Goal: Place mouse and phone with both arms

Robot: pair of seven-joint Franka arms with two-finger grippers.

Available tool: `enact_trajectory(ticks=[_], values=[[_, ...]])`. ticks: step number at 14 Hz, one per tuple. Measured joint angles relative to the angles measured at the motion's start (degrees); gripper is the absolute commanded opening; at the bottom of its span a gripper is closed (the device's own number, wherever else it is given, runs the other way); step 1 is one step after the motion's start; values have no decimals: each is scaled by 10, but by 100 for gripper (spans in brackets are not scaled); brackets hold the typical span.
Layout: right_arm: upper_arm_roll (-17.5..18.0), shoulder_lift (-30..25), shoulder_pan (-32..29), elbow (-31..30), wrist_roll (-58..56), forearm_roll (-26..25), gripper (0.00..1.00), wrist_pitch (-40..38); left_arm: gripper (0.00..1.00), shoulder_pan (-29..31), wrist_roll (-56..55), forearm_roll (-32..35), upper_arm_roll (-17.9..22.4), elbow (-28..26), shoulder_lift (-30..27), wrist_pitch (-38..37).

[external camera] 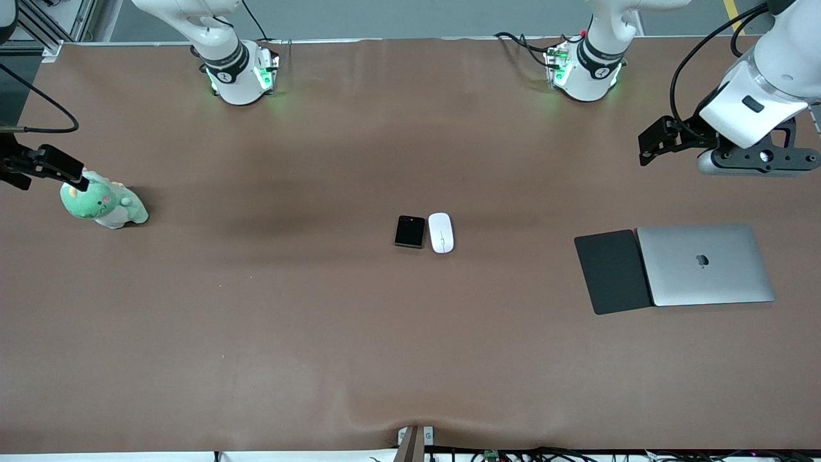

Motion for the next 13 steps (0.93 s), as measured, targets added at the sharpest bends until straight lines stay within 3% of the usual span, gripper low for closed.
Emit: enact_trajectory(ticks=[13], values=[[3, 0, 6, 0, 22, -2, 100, 4, 100, 1, -3, 7, 0, 0, 12, 3]])
